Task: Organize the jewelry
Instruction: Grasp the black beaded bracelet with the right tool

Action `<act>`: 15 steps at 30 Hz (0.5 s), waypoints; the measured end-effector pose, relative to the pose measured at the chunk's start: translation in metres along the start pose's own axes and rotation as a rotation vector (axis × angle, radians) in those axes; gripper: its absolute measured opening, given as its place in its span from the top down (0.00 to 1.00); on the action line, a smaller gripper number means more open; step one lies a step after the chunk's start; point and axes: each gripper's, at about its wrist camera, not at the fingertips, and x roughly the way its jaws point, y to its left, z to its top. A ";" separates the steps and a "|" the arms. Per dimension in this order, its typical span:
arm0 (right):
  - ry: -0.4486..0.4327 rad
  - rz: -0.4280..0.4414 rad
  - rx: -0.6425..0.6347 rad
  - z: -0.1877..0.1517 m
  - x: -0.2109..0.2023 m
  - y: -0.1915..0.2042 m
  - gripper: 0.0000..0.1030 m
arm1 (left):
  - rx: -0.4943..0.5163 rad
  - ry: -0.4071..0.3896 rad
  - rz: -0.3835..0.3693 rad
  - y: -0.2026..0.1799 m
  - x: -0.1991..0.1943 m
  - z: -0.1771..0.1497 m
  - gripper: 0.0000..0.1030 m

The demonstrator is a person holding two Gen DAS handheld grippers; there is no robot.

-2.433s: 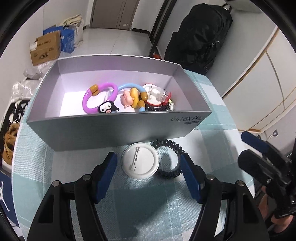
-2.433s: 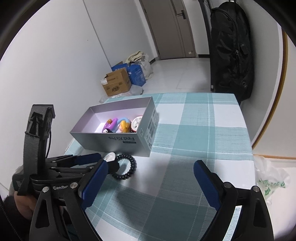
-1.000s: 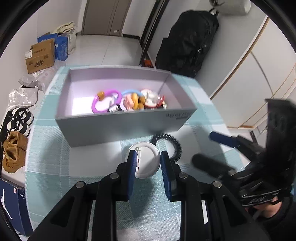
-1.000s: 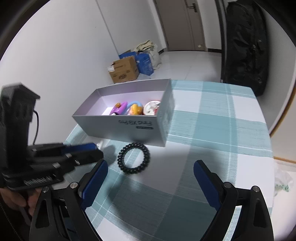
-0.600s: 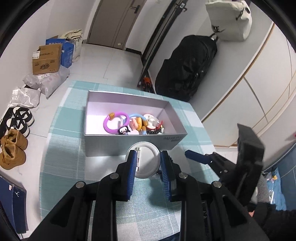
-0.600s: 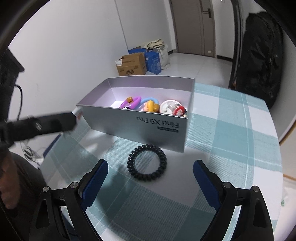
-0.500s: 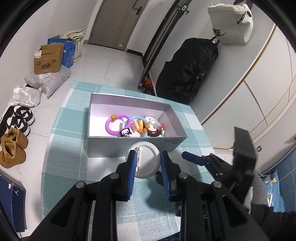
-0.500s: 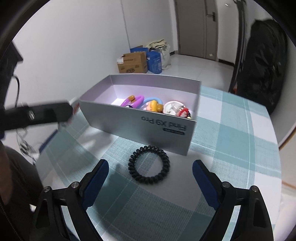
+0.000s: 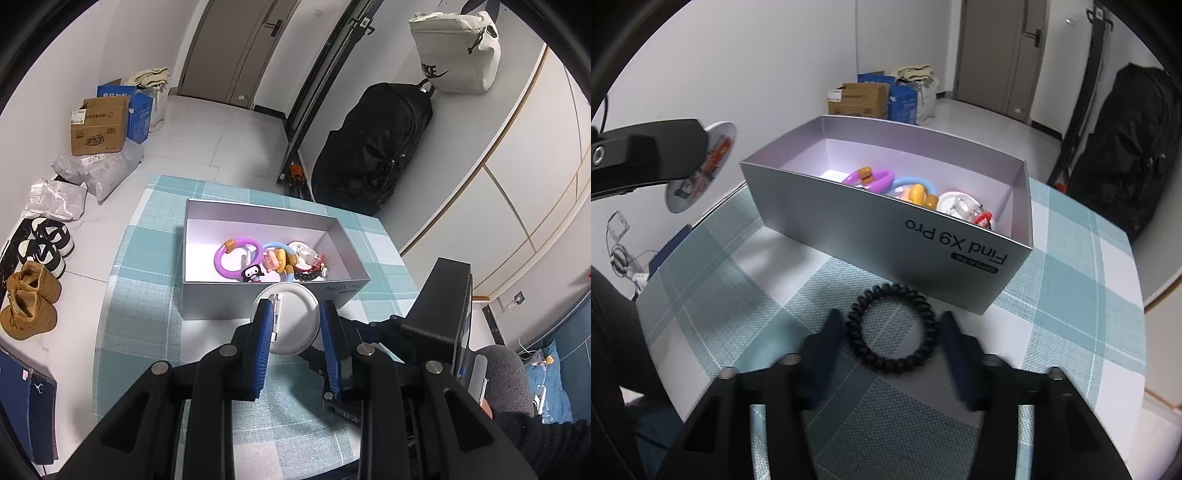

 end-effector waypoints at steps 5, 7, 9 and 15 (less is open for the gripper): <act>0.002 0.018 0.012 -0.003 -0.004 -0.002 0.65 | 0.011 -0.004 0.001 -0.004 -0.001 0.001 0.80; 0.005 0.024 0.025 -0.003 -0.004 -0.006 0.66 | 0.015 -0.003 0.003 -0.005 -0.001 0.000 0.80; 0.006 0.033 0.042 -0.005 -0.006 -0.009 0.66 | 0.014 -0.001 0.004 -0.006 0.000 0.000 0.80; -0.009 0.066 0.099 -0.004 -0.013 -0.019 0.66 | 0.005 -0.016 0.007 -0.010 -0.003 0.003 0.80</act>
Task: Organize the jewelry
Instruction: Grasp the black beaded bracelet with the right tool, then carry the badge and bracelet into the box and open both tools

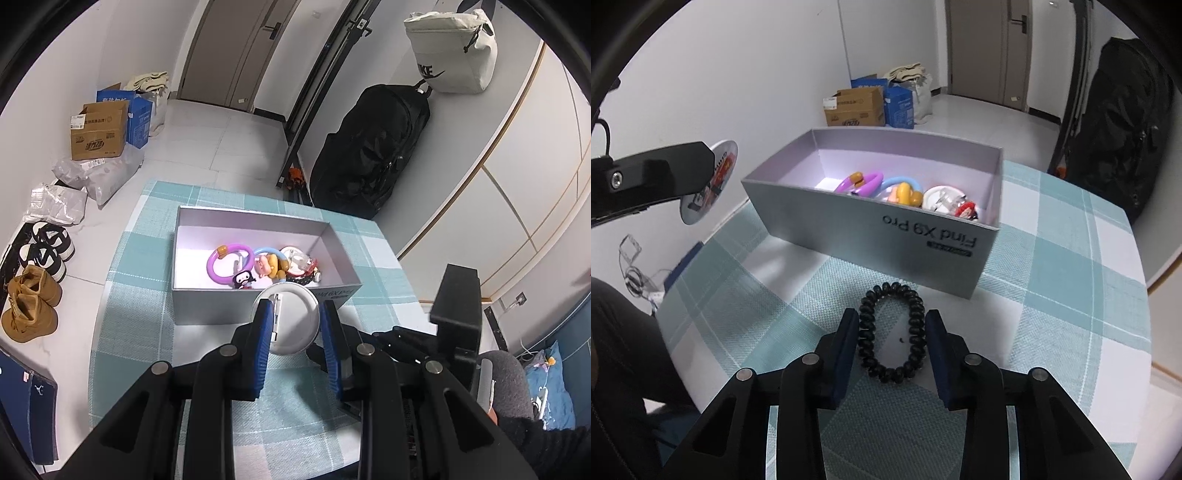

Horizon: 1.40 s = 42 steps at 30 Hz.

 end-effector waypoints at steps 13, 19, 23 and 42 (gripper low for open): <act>-0.114 0.059 0.063 0.012 -0.038 -0.010 0.66 | -0.030 -0.048 0.010 -0.001 -0.002 0.007 0.80; -0.166 0.101 0.110 0.020 -0.052 -0.021 0.66 | -0.044 -0.072 0.048 0.004 0.002 0.010 0.80; -0.185 0.116 0.119 0.030 -0.054 -0.027 0.66 | -0.051 -0.087 0.050 0.007 0.005 0.015 0.80; -0.200 0.206 0.107 0.078 -0.025 -0.043 0.66 | -0.068 -0.017 0.055 0.019 0.050 0.044 0.80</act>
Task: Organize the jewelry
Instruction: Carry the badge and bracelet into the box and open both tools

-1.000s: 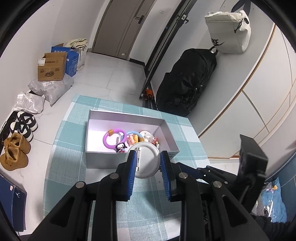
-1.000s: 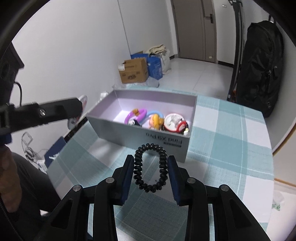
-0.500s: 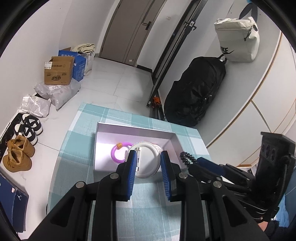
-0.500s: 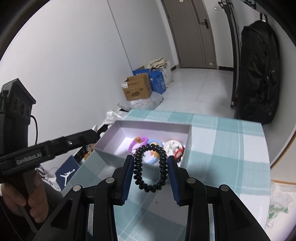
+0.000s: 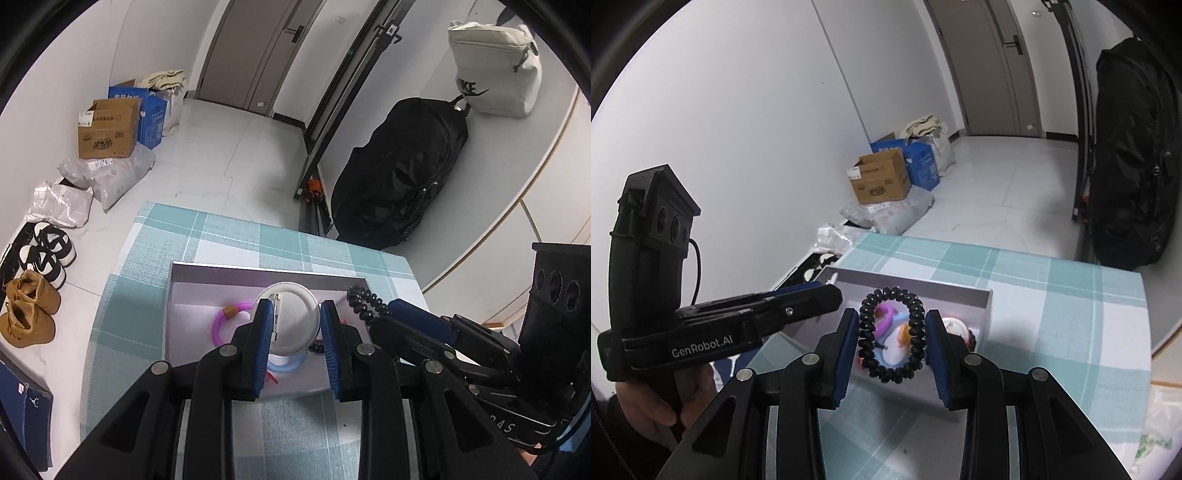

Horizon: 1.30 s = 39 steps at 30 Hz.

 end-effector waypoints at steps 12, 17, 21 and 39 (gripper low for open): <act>0.018 0.039 0.016 0.005 0.019 -0.013 0.65 | -0.015 0.052 0.035 0.003 0.022 0.005 0.80; 0.028 0.044 0.036 0.004 0.023 -0.021 0.64 | -0.019 0.066 0.043 0.004 0.026 0.005 0.80; 0.033 0.040 0.048 0.004 0.026 -0.025 0.58 | -0.028 0.080 0.018 0.004 0.028 0.007 0.79; -0.094 0.004 0.033 0.000 -0.013 -0.017 0.29 | 0.009 -0.042 0.083 -0.006 -0.006 0.004 0.47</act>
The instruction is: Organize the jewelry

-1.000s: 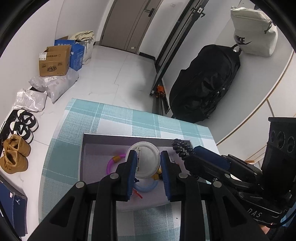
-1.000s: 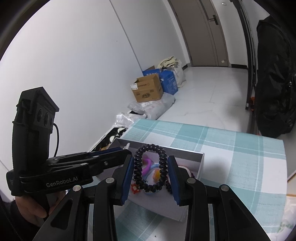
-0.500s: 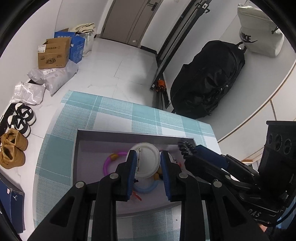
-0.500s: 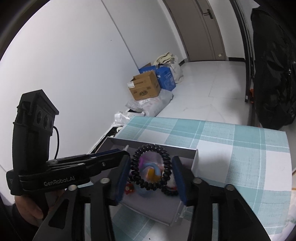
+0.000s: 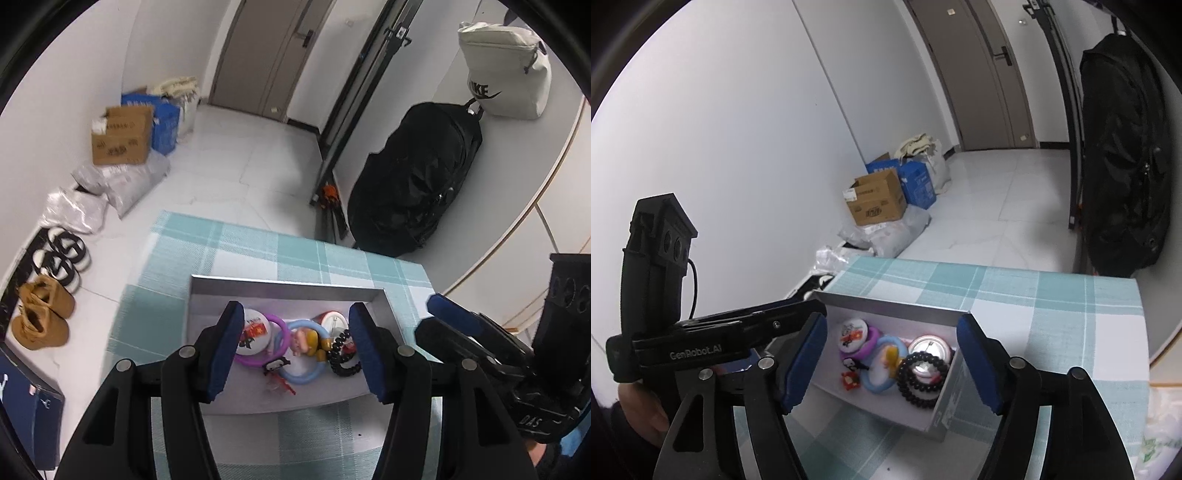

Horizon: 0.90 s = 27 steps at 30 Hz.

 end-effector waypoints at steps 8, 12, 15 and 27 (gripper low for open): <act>-0.041 -0.033 0.007 -0.011 -0.027 0.011 0.20 | 0.031 -0.102 0.069 -0.008 -0.031 -0.012 0.33; -0.080 -0.047 -0.015 -0.016 -0.042 0.021 0.18 | 0.031 -0.137 0.098 -0.010 -0.040 -0.018 0.33; -0.103 -0.055 -0.036 -0.020 -0.052 0.025 0.16 | 0.024 -0.157 0.117 -0.011 -0.047 -0.022 0.32; -0.134 -0.077 -0.066 -0.033 -0.068 0.035 0.13 | 0.088 -0.195 0.203 -0.024 -0.062 -0.044 0.30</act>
